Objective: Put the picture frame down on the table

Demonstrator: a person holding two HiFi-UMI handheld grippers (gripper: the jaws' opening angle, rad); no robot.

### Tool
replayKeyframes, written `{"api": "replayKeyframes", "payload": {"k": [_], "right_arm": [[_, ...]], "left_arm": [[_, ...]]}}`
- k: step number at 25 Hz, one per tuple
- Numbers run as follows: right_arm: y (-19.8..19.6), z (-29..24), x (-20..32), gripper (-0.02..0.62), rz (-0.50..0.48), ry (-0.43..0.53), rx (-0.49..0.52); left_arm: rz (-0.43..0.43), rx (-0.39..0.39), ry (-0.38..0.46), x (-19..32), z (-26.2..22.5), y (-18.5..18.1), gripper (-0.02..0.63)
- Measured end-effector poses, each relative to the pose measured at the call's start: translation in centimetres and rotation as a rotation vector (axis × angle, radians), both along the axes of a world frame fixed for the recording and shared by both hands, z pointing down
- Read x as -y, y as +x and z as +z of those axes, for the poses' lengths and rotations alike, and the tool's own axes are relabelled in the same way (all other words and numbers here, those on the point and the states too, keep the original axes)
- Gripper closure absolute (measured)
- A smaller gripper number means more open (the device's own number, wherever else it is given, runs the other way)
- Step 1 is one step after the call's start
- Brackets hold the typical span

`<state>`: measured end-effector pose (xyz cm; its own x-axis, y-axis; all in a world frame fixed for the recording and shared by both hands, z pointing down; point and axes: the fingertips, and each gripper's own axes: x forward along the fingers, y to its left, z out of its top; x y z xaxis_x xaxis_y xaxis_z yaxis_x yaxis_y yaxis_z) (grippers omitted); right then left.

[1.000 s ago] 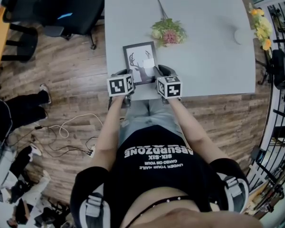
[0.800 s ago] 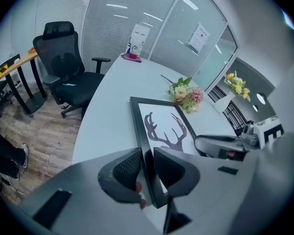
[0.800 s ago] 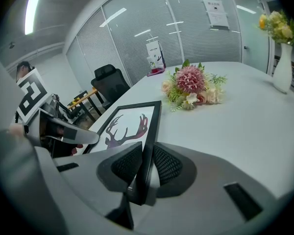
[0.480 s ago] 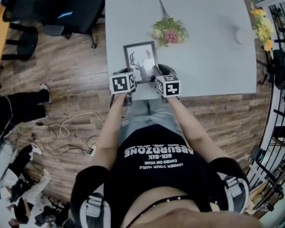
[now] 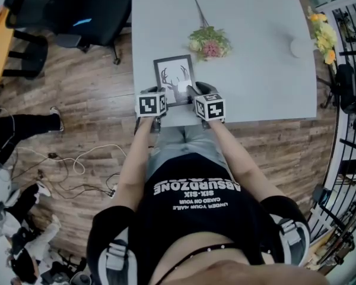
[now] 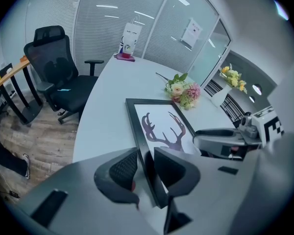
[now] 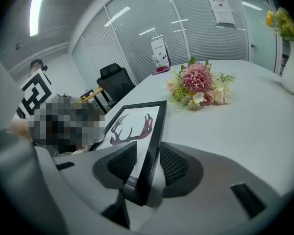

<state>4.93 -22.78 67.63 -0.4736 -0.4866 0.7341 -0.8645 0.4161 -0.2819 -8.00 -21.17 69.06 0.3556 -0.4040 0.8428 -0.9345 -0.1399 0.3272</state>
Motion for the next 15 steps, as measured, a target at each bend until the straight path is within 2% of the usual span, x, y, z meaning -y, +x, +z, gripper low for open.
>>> {"api": "replayKeyframes", "payload": {"k": [5,8,15], "right_arm": [[-0.4,-3.1,0.4,0.443,-0.018,0.09,0.002],[-0.2,-6.4,0.7,0.52,-0.014,0.184,0.015],[-0.2,-12.3,0.1,0.575,-0.012,0.344,0.018]], "left_arm": [[-0.062,-0.046,0.087,0.8,-3.1,-1.1,0.506],[-0.053,-0.088,0.154,0.6,-6.0,-1.1,0.506],[-0.056,-0.203,0.284,-0.7,-11.7,-1.0,0.513]]}}
